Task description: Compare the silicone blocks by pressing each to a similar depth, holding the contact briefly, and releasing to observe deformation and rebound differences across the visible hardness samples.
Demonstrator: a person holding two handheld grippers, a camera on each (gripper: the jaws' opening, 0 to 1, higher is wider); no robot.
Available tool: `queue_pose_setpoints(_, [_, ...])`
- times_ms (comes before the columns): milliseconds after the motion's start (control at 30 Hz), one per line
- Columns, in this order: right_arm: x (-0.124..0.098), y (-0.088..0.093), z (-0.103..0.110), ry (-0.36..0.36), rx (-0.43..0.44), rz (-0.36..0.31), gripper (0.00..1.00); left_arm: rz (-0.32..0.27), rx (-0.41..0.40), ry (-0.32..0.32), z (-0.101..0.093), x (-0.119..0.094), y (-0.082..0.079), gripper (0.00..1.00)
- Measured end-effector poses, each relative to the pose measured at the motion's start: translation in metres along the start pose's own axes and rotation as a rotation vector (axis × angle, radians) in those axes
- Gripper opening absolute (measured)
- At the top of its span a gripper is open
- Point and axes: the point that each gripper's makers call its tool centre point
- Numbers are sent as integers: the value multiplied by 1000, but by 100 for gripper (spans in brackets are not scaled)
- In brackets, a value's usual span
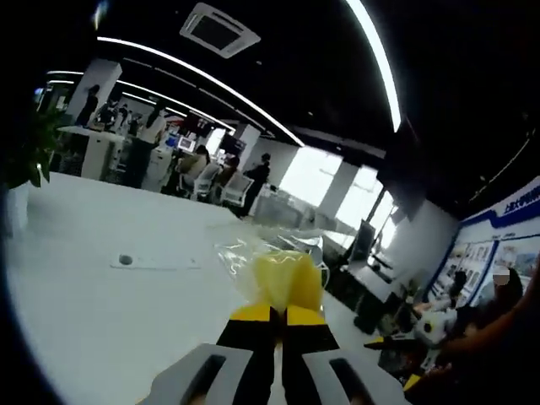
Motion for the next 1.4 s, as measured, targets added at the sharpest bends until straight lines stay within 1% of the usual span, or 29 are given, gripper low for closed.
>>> queue_pose_setpoints(67, [-1, -4, -1, 1, 8, -9, 96, -20, 29, -6, -3, -2, -9, 0])
queue_pose_setpoints(100, [-2, -6, -2, 5, 10, -20, 96, -40, 53, -12, -7, -3, -17, 0])
queue_pose_setpoints(133, [-3, -8, -4, 7, 19, -28, 96, -51, 52, -5, -12, -5, -22, 0])
queue_pose_setpoints(167, [-4, -11, -5, 8, 26, -36, 96, -71, 71, 0, -18, -6, -30, 0])
queue_pose_setpoints(300, [-4, -16, -10, 14, 36, -51, 96, -108, 103, 7, -29, -14, -50, 0])
queue_pose_setpoints(467, [-3, -18, -9, 3, 16, -40, 96, -145, 115, -2, -32, -26, -67, 0])
queue_pose_setpoints(533, [-2, -16, -11, 2, 13, -30, 96, -149, 118, -2, -33, -30, -70, 0])
queue_pose_setpoints(600, [-2, -17, -10, 0, 13, -29, 96, -150, 138, -4, -36, -35, -71, 0])
queue_pose_setpoints(800, [0, -23, -5, -14, 0, -36, 96, -142, 153, -9, -43, -44, -69, 0])
queue_pose_setpoints(1133, [-3, -38, -1, -28, -24, -51, 96, -192, 178, -9, -52, -59, -92, 0])
queue_pose_setpoints(1233, [-4, -37, -4, -24, -26, -46, 96, -207, 193, -6, -57, -62, -96, 0])
queue_pose_setpoints(1267, [-4, -38, -4, -22, -26, -47, 96, -203, 185, 2, -58, -62, -95, 0])
queue_pose_setpoints(1333, [-5, -40, -3, -23, -25, -52, 96, -204, 198, -5, -58, -63, -95, 0])
queue_pose_setpoints(1400, [-6, -42, -2, -24, -32, -51, 96, -205, 181, -1, -57, -64, -95, 0])
Point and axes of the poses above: the point that each gripper's makers call its tool centre point, and the gripper's own axes: x roughly forward along the fingers, z roughly to its left, y roughly out of its underside, and after that the axes turned 4 degrees about x, right-handed
